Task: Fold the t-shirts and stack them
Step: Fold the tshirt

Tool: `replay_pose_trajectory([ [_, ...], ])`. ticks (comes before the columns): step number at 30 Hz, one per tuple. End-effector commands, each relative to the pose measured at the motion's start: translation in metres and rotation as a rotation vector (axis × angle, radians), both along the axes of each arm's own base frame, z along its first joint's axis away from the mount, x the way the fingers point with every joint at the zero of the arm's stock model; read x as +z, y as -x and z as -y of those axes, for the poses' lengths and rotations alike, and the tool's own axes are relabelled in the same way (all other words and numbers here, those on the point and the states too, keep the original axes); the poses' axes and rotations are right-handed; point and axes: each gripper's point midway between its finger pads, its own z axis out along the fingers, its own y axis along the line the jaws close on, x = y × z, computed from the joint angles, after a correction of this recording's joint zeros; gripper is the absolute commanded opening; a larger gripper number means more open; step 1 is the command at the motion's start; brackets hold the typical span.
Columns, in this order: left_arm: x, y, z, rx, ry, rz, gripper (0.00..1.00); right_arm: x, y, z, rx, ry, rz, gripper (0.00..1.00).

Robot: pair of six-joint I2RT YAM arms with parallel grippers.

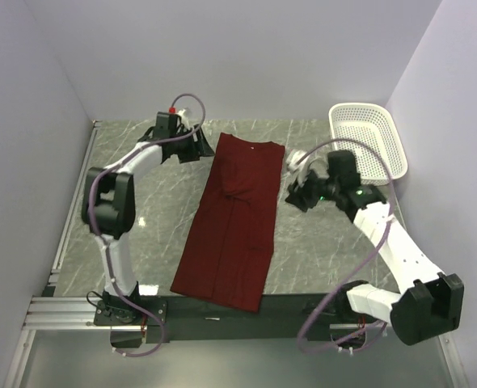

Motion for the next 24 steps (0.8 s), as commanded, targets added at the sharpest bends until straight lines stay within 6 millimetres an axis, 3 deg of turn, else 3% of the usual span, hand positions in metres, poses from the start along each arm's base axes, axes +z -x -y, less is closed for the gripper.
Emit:
replay_pose_trajectory([
  [1,-0.022,-0.023,0.0,-0.002,-0.078,-0.055,0.72,0.042,-0.006,-0.005,-0.066,-0.247,-0.118,0.55],
  [3,-0.024,-0.031,0.006,-0.005,-0.109,-0.036,0.72,0.045,-0.014,0.005,-0.097,-0.305,-0.115,0.55],
  [7,-0.049,-0.034,0.016,-0.037,-0.151,-0.067,0.72,0.04,-0.015,0.021,-0.152,-0.344,-0.123,0.55],
  [18,-0.078,-0.047,0.041,-0.108,-0.16,-0.099,0.66,0.037,-0.015,0.03,-0.164,-0.38,-0.145,0.55],
  [23,-0.093,-0.048,0.046,-0.112,-0.163,-0.132,0.5,0.038,-0.015,0.032,-0.17,-0.384,-0.14,0.55],
  [24,-0.097,-0.049,0.045,-0.107,-0.167,-0.138,0.41,0.037,-0.015,0.032,-0.169,-0.385,-0.14,0.55],
])
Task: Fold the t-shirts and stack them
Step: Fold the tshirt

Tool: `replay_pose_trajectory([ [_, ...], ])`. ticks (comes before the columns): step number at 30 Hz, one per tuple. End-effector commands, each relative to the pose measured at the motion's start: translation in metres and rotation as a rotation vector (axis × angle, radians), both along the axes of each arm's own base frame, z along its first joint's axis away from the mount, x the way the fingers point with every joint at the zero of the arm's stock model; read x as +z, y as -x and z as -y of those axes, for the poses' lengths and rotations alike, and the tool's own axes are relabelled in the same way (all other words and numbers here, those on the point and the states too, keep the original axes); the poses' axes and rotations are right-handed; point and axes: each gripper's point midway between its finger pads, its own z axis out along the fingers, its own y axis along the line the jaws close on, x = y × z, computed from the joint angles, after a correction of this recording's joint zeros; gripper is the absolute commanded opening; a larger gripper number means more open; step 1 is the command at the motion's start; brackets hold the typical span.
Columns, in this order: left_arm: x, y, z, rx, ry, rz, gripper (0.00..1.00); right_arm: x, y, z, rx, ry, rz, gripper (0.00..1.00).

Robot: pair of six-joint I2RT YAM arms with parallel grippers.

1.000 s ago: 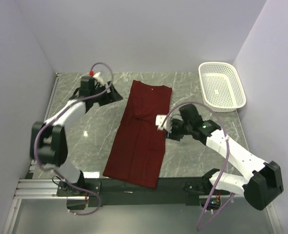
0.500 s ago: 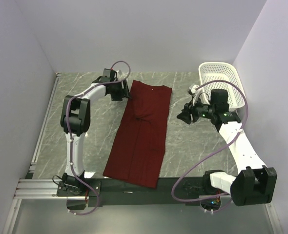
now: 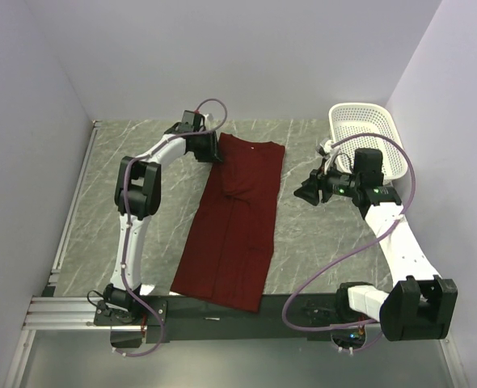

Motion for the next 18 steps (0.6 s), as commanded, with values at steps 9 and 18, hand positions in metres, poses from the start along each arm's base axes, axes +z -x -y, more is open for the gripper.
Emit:
replay_pose_trajectory([
  [9,0.002,-0.017,-0.032,0.119,-0.055,0.027,0.06,0.01,0.003,-0.002,0.015,-0.024,0.043,0.55],
  [18,0.015,-0.029,-0.101,0.283,-0.044,0.044,0.01,0.008,-0.001,0.006,-0.012,-0.022,0.038,0.55],
])
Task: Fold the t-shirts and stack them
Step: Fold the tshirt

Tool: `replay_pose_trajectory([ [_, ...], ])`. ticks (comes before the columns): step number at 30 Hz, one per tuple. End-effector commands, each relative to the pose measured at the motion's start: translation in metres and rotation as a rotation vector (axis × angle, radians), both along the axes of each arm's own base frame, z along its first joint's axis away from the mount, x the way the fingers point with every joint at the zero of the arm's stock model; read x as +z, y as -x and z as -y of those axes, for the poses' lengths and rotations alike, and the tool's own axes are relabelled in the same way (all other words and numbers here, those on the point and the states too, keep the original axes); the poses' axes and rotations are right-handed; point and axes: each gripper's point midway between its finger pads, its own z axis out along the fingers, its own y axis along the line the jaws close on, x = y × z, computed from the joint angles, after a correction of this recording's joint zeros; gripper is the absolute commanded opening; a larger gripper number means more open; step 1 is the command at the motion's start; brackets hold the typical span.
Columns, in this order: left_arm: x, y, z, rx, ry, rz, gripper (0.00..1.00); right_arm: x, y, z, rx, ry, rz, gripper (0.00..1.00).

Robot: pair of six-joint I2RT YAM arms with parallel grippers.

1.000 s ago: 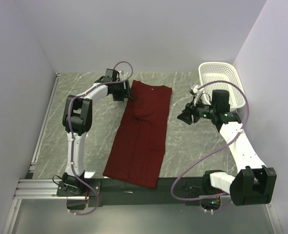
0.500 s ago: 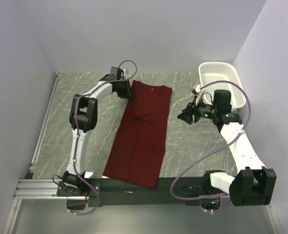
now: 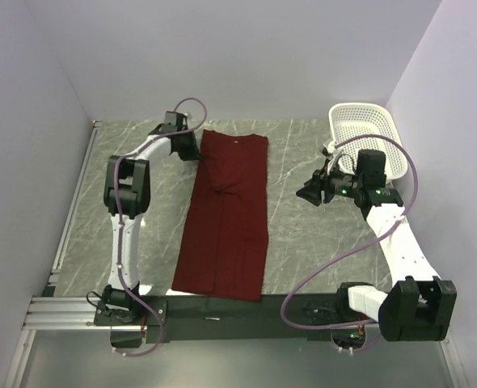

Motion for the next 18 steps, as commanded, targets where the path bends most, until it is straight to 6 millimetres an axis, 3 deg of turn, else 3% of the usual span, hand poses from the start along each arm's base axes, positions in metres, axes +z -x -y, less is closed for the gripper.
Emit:
replay_pose_trajectory([
  [1,0.024,-0.012,-0.055,0.149,-0.025,0.05,0.01,0.01,-0.002,0.002,0.001,-0.011,0.044,0.55],
  [2,0.015,-0.007,-0.071,0.182,-0.028,0.027,0.01,0.008,-0.002,0.002,0.0,-0.01,0.041,0.55],
  [4,0.022,-0.006,-0.085,0.222,-0.015,0.042,0.01,0.008,-0.002,0.002,0.0,-0.01,0.04,0.55],
  [5,0.013,0.0,-0.098,0.251,-0.019,0.02,0.01,0.008,-0.002,0.002,0.0,-0.01,0.039,0.55],
  [8,0.014,0.003,-0.114,0.282,0.001,0.024,0.02,0.004,-0.002,0.002,0.005,-0.004,0.024,0.55],
  [11,0.021,-0.003,-0.117,0.275,0.026,0.049,0.24,-0.005,0.003,-0.002,0.047,0.011,0.002,0.55],
  [12,0.026,-0.006,-0.118,0.276,0.026,0.063,0.38,-0.007,0.004,-0.002,0.066,0.03,0.014,0.55],
  [15,0.061,-0.018,-0.123,0.267,0.024,0.164,0.57,-0.021,0.015,-0.017,0.153,0.083,0.006,0.55],
  [16,0.072,-0.02,-0.123,0.254,0.014,0.197,0.59,-0.024,0.017,-0.021,0.175,0.101,0.012,0.55],
  [17,0.097,-0.024,-0.129,0.259,0.006,0.252,0.6,-0.031,0.018,-0.022,0.183,0.136,0.005,0.55],
  [18,0.11,-0.025,-0.142,0.272,-0.007,0.28,0.62,-0.035,0.026,-0.036,0.252,0.165,0.03,0.55],
])
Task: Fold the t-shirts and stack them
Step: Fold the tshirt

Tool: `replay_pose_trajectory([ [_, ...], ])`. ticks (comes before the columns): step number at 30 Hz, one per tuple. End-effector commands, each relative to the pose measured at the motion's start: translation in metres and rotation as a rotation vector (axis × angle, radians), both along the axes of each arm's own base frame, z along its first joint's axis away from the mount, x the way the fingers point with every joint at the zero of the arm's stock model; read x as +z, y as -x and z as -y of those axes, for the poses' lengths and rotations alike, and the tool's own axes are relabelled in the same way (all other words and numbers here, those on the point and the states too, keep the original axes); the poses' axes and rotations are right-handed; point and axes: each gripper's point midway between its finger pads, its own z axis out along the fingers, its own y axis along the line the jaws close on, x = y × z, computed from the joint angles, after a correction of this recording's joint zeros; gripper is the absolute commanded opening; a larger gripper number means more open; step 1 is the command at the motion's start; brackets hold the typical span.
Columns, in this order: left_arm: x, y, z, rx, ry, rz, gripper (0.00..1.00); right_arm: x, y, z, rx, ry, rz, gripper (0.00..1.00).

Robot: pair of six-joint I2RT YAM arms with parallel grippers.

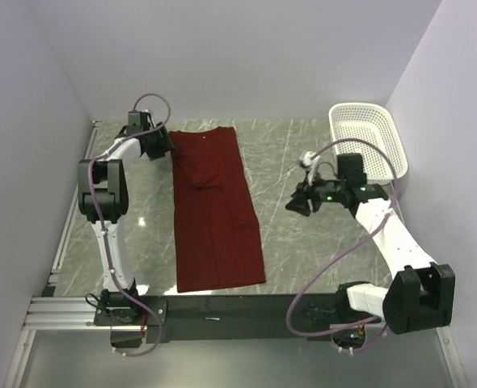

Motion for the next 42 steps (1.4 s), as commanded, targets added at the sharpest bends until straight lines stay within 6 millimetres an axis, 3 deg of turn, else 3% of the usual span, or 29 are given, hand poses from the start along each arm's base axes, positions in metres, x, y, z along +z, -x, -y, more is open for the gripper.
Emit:
replay_pose_trajectory([
  [1,0.102,-0.019,-0.021,-0.014,-0.082,0.25,0.63,-0.01,0.016,-0.023,0.158,0.1,0.076,0.55],
  [2,0.129,-0.014,-0.028,-0.018,-0.1,0.3,0.63,-0.014,0.025,-0.03,0.211,0.121,0.086,0.56],
  [4,0.159,-0.006,-0.033,-0.042,-0.131,0.384,0.64,-0.023,0.045,-0.049,0.377,0.181,0.19,0.56],
  [6,0.19,0.02,-0.033,-0.056,-0.153,0.469,0.65,-0.035,0.056,-0.054,0.478,0.253,0.301,0.61],
  [7,0.213,0.04,-0.027,-0.077,-0.156,0.56,0.65,-0.036,0.064,-0.067,0.541,0.264,0.363,0.65],
  [9,0.233,0.063,-0.02,-0.102,-0.155,0.656,0.7,-0.051,0.071,-0.073,0.598,0.307,0.401,0.68],
  [10,0.22,0.078,-0.018,-0.12,-0.16,0.666,0.74,-0.058,0.08,-0.08,0.642,0.337,0.408,0.68],
  [11,0.249,0.102,-0.008,-0.158,-0.154,0.751,0.85,-0.068,0.083,-0.083,0.669,0.36,0.387,0.68],
  [12,0.252,0.116,-0.004,-0.179,-0.153,0.777,0.88,-0.073,0.087,-0.087,0.691,0.373,0.375,0.68],
  [13,0.235,0.133,0.002,-0.208,-0.138,0.758,0.92,-0.084,0.095,-0.095,0.732,0.402,0.365,0.68],
  [14,0.254,0.157,0.011,-0.247,-0.124,0.815,0.92,-0.089,0.099,-0.099,0.734,0.412,0.351,0.68],
  [15,0.253,0.17,0.016,-0.264,-0.117,0.822,0.93,-0.095,0.102,-0.102,0.734,0.423,0.338,0.68],
  [16,0.241,0.183,0.019,-0.272,-0.105,0.796,0.93,-0.101,0.102,-0.106,0.731,0.447,0.327,0.67],
  [17,0.249,0.202,0.022,-0.28,-0.099,0.807,0.93,-0.104,0.112,-0.112,0.764,0.447,0.309,0.66],
  [19,0.242,0.221,0.022,-0.276,-0.097,0.773,0.92,-0.103,0.12,-0.12,0.795,0.437,0.286,0.64],
  [20,0.247,0.235,0.021,-0.274,-0.101,0.779,0.92,-0.102,0.131,-0.126,0.828,0.434,0.289,0.64],
  [25,0.228,0.282,0.025,-0.287,-0.082,0.743,0.91,-0.115,0.169,-0.145,0.93,0.454,0.264,0.63],
  [30,0.216,0.304,0.023,-0.273,-0.087,0.717,0.91,-0.123,0.177,-0.158,0.944,0.503,0.239,0.59],
  [34,0.205,0.307,0.025,-0.281,-0.072,0.702,0.9,-0.13,0.184,-0.161,0.965,0.519,0.232,0.57],
  [42,0.207,0.307,0.023,-0.273,-0.086,0.709,0.9,-0.138,0.192,-0.174,0.991,0.556,0.218,0.49],
])
